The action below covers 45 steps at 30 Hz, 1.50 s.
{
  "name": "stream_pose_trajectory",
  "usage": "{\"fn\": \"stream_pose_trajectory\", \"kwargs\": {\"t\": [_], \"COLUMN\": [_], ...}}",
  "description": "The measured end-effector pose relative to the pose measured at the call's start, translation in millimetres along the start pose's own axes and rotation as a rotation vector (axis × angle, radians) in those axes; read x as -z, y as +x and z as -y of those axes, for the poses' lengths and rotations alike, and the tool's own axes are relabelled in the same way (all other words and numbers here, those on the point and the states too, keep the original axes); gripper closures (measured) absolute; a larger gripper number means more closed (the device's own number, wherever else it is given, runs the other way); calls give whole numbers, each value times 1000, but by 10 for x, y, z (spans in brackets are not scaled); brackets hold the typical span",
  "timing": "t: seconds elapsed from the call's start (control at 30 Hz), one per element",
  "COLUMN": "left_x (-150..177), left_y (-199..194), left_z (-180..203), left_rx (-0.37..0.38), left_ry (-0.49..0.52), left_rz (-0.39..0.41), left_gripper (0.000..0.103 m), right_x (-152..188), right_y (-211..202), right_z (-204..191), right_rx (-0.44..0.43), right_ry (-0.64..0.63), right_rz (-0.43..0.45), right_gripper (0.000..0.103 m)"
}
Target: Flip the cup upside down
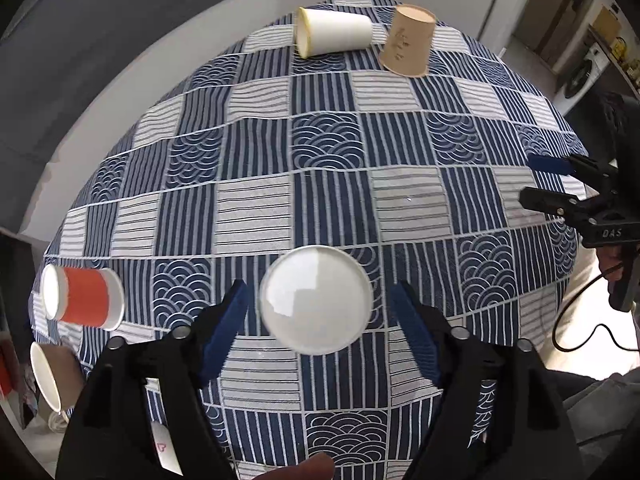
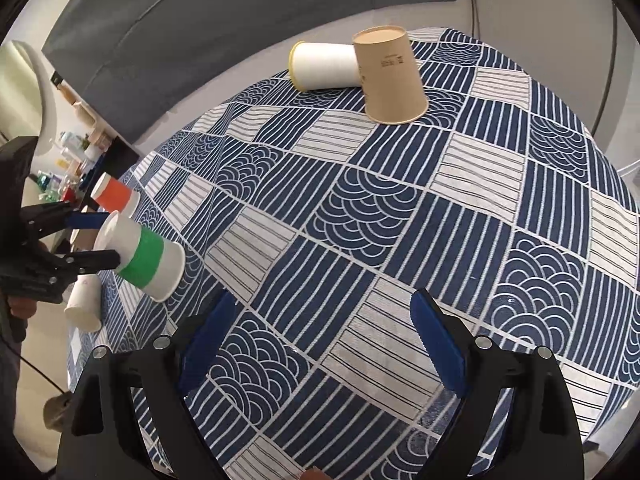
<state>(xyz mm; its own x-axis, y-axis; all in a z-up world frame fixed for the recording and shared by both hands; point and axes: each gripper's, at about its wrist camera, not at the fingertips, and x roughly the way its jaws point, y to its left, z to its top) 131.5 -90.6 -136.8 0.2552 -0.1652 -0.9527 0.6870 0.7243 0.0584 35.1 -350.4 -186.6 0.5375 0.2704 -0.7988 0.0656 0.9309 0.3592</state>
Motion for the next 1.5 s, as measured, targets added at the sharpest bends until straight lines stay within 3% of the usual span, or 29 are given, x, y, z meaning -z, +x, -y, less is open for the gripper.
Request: {"fn": "stream_pose_trajectory", "kwargs": {"t": [0.13,0.3,0.47,0.77,0.93,1.33,1.5], "left_x": [21,130,337,822,996,1210,1282], "left_y": [-110,-261,-503,-858,-969,-1204,-1257], "left_z": [-71,-95,-133,-15,136,416,503], "left_rx": [-15,-67,-124,-250,-207,-167,-158], "left_ry": [-57,-115,-233,-347,-448,-535,-531], "left_rz": [19,31,42,42,68,136,146], "left_gripper": [16,14,6,6,6,6,6], "right_x": [-48,-163,-312,-398,-308,40,134], "right_y": [-54,-108,-186,-456,-616,-1001,-1100], "right_z": [-71,-283,-539,-1211,-1448,-1635,-1652], "right_rx": [5,30,44,46,19,17,58], "right_ry": [-17,-55,-88,-247,-296,-314,-313], "right_rz": [5,-6,-17,0,5,-8,6], "right_gripper": [18,16,14,12,10,9,9]}}
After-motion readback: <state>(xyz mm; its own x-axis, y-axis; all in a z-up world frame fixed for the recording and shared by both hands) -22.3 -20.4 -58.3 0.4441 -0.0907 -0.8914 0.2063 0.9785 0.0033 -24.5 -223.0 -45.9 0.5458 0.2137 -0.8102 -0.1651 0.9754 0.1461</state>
